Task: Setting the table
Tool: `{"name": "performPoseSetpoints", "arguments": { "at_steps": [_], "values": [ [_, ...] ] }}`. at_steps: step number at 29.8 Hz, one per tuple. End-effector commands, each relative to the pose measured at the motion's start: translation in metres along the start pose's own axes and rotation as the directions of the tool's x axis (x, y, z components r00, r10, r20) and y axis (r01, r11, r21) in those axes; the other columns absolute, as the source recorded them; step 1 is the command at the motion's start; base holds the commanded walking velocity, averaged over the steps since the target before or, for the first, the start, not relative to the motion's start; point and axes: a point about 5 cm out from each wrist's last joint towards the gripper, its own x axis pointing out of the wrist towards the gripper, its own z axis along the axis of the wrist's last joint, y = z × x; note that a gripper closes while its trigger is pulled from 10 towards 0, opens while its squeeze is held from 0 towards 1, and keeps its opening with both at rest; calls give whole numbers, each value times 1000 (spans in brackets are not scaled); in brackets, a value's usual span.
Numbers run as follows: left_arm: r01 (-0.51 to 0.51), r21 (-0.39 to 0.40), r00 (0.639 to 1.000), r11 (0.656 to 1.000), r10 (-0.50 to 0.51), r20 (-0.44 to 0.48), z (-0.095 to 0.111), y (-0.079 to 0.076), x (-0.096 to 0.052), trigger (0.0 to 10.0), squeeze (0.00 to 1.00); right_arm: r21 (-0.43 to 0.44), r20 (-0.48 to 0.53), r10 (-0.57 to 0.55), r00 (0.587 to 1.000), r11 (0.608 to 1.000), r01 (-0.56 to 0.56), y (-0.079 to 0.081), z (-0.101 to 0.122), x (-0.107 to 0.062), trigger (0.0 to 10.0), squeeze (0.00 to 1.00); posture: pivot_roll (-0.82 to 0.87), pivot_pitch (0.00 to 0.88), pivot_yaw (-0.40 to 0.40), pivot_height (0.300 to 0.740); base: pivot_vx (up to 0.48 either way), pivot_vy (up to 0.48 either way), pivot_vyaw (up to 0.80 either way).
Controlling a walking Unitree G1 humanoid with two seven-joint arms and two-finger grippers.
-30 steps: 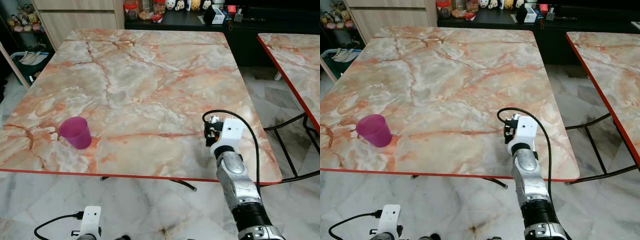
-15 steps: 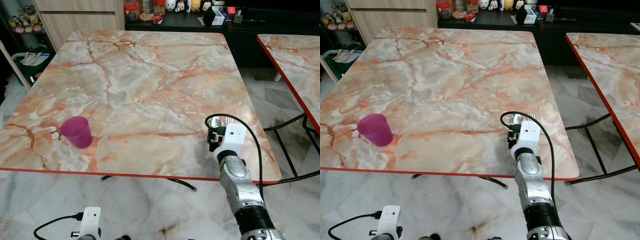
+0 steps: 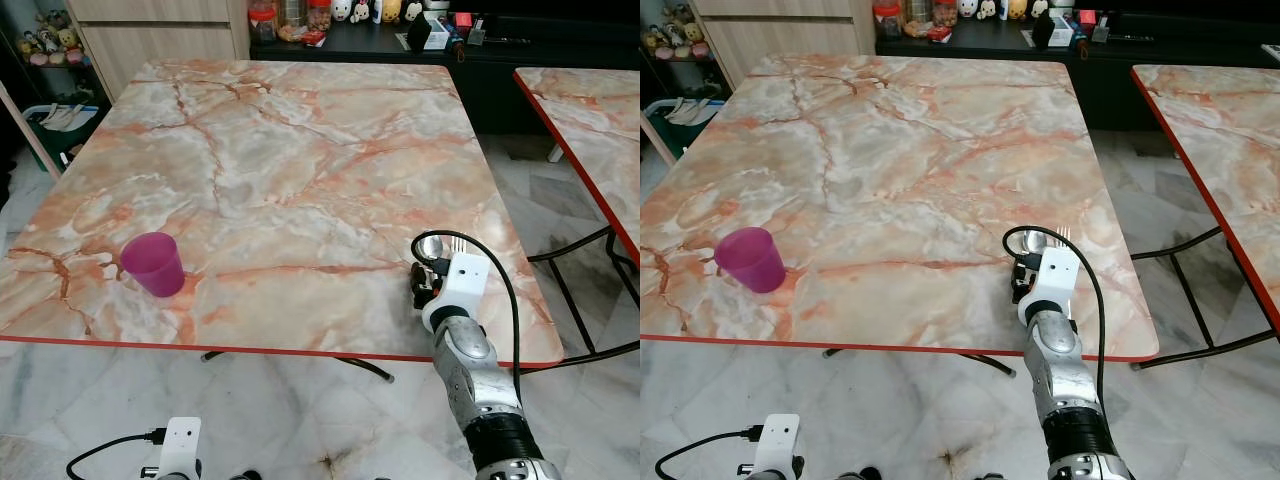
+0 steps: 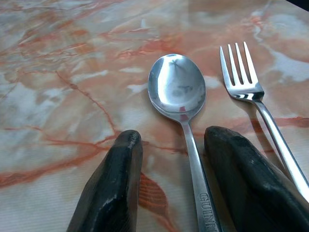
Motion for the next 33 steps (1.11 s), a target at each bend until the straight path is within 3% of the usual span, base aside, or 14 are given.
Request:
{"name": "performPoseSetpoints", "arguments": {
  "at_steps": [1,11,33],
  "values": [
    [-2,-5,999,1000,2,-37,-10,2,-1,10000,0,16,-13,-19,1000,1000,20,-4,-2,0,10000,0,-35,162,-24,740,0,0,0],
    [0,-13,999,1000,-1,-42,-12,2,-2,10000,0,-12,-42,-119,992,993,118,-17,-1,2,10000,0,-32,163,-26,740,0,0,0],
    [-8,-21,999,1000,8,-31,-9,2,-1,10000,0,-84,-106,-19,994,996,10,-7,-10,1,10000,0,-27,158,-37,740,0,0,0]
  ]
}}
